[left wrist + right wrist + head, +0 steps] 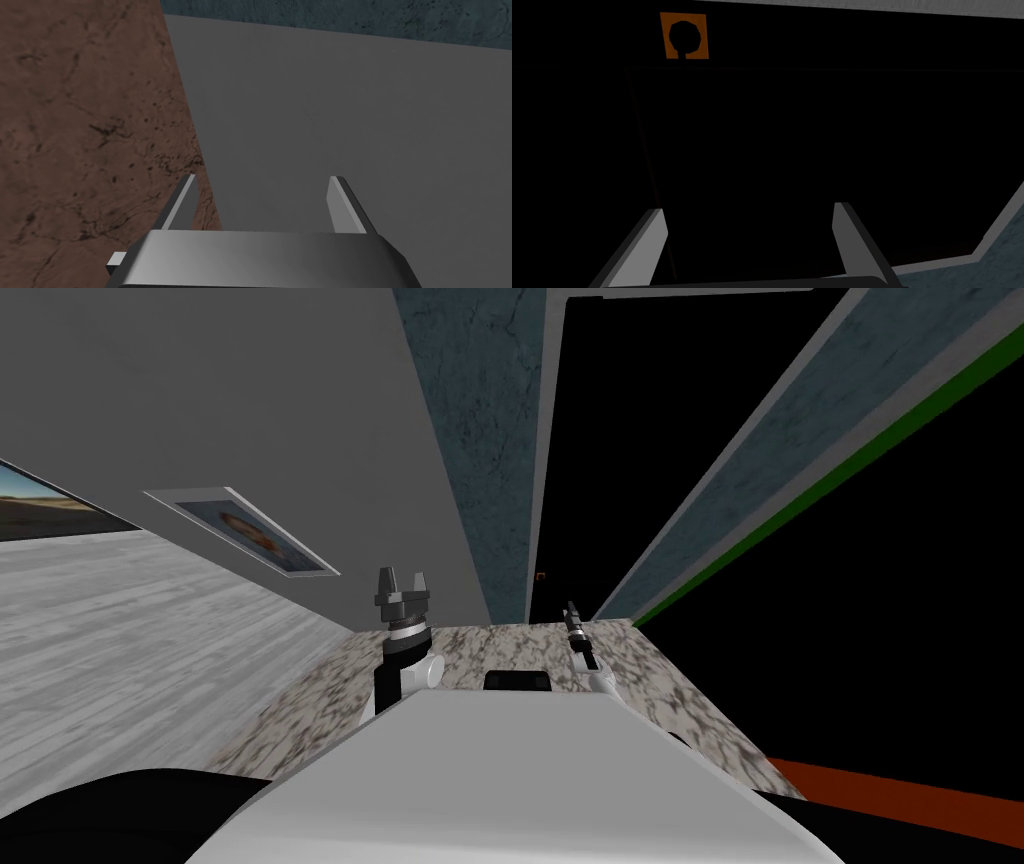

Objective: Pull the door open

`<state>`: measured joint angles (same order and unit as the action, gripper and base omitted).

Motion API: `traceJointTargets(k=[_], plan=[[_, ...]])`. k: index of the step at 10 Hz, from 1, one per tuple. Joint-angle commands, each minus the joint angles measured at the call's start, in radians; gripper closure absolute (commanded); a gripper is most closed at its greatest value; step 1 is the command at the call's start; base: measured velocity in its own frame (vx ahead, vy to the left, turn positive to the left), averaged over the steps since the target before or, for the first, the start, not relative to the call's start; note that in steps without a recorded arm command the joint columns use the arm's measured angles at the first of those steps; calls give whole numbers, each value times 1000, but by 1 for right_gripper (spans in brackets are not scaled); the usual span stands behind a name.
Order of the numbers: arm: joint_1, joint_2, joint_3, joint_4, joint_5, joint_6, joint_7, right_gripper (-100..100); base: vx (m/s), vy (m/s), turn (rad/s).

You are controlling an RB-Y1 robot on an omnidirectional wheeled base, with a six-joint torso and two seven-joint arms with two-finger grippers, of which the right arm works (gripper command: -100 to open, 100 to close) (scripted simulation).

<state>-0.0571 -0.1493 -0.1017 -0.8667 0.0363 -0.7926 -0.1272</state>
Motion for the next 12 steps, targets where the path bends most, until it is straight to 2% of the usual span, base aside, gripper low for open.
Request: traceJointTargets(k=[1, 7, 12], plan=[[-20, -5, -3, 50, -2, -10, -7, -100, 89, -10, 111], [-87, -15, -12, 214, -8, -45, -21, -100, 95, -10, 82], [-121, -20, -16, 298, -12, -63, -28, -100, 59, -14, 48]])
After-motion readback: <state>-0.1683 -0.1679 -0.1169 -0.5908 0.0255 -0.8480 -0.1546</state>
